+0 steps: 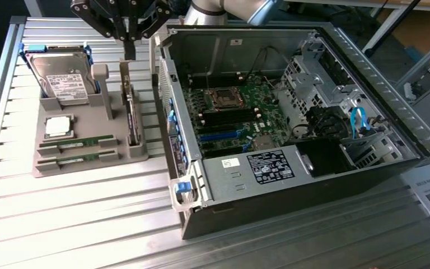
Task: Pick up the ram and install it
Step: 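Reach for the ram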
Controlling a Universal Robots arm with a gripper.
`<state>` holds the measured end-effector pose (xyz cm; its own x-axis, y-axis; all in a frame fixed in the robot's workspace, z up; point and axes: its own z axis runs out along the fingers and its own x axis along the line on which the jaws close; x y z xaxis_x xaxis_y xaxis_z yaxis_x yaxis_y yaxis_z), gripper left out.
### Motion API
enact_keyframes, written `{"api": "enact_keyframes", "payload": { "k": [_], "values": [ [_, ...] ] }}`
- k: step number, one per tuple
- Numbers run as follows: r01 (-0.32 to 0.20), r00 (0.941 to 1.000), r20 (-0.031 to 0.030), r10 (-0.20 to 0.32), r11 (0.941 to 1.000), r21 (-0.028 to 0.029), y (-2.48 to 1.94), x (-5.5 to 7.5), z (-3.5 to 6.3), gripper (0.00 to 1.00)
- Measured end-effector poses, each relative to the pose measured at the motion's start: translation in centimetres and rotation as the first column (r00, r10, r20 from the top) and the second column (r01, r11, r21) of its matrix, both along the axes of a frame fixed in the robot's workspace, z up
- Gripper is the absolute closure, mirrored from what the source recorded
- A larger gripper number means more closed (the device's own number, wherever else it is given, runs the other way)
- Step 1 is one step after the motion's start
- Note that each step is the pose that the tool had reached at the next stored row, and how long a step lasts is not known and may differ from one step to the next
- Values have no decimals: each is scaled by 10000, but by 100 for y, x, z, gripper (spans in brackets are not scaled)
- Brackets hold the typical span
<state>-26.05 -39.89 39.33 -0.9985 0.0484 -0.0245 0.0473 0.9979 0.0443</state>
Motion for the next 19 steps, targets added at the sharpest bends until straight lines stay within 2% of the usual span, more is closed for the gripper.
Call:
{"api": "enact_keyframes", "payload": {
  "k": [9, 19],
  "values": [
    [-67, 10000, -1, 67, 10000, 0, 0, -205, 0, 90],
    [-128, 9999, 0, 128, 9999, 0, 0, -375, 0, 90]
  ]
}}
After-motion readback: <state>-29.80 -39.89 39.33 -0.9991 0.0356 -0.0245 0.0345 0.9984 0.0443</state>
